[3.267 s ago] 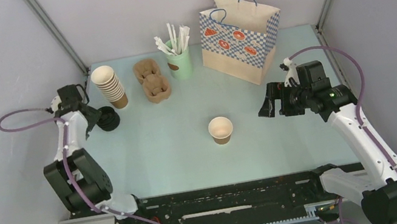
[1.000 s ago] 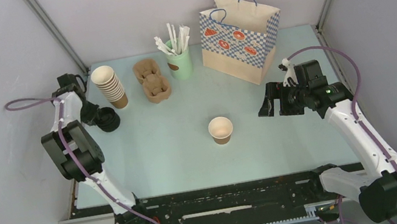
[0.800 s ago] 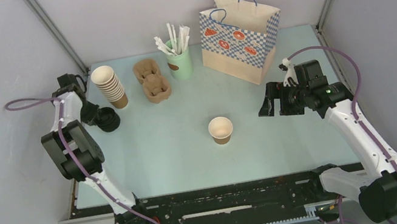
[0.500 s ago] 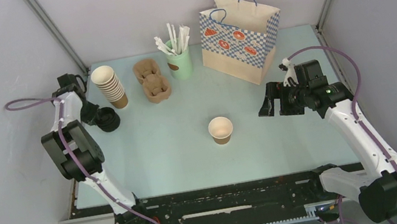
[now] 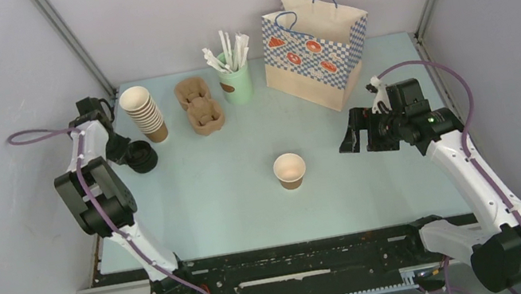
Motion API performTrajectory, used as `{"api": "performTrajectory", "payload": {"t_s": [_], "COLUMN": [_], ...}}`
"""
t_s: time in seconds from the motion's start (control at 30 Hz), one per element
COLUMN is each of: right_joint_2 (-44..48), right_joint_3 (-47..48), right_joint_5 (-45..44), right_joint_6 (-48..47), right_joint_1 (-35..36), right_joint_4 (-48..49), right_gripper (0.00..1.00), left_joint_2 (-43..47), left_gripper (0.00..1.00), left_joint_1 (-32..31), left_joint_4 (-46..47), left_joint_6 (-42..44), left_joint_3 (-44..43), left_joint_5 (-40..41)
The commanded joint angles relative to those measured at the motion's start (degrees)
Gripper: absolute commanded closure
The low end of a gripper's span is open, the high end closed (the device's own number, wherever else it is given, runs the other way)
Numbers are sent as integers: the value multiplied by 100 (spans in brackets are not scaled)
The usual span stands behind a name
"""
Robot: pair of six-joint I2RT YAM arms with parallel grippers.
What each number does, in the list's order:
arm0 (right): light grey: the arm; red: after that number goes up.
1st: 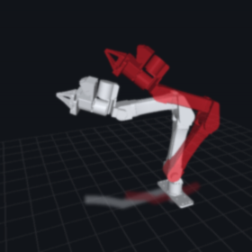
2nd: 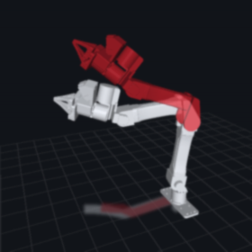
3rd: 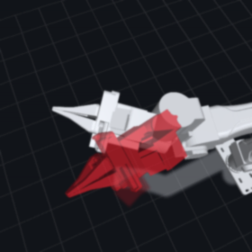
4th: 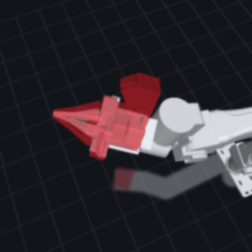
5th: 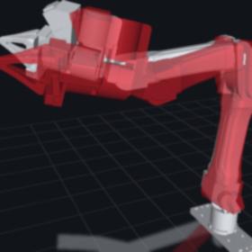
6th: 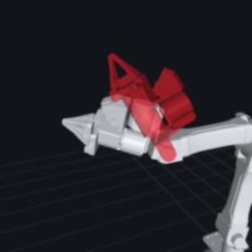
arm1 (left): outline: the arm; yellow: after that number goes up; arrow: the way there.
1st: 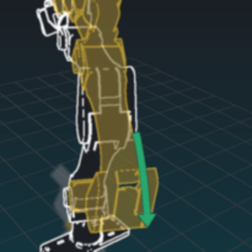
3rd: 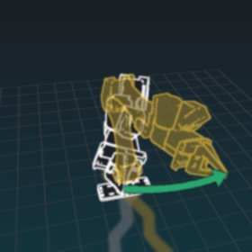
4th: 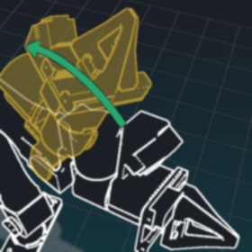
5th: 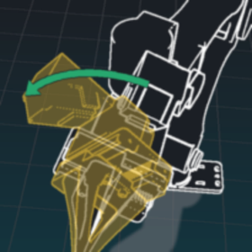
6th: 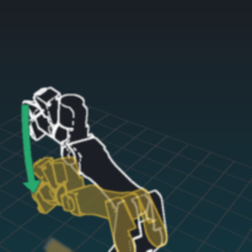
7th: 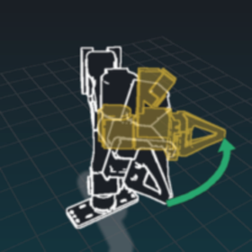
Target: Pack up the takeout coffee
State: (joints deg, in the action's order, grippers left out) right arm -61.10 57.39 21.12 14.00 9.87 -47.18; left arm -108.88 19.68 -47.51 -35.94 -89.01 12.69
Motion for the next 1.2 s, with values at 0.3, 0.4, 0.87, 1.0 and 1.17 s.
{"api": "performTrajectory", "payload": {"t_s": [0.3, 0.4, 0.87, 1.0, 1.17], "right_joint_2": [9, 10, 62, 55, 63], "right_joint_3": [-1, 1, -2, 1, 1], "right_joint_5": [76, 84, 76, 100, 143], "right_joint_6": [-75, -73, -82, -74, -57], "right_joint_1": [-16, -12, 1, 34, 95], "right_joint_4": [209, 217, 211, 234, 268], "right_gripper": [2, 2, 2, 2, 2], "left_joint_2": [-35, 62, 693, 978, 1287], "left_gripper": [82, 83, 84, 84, 86], "left_joint_1": [0, 7, 40, 49, 61], "left_joint_4": [-19, -71, -333, -396, -415], "left_joint_6": [0, 23, 139, 144, 107], "left_joint_3": [-140, -204, -503, -481, -342], "left_joint_5": [-52, 8, 50, 46, -152]}}
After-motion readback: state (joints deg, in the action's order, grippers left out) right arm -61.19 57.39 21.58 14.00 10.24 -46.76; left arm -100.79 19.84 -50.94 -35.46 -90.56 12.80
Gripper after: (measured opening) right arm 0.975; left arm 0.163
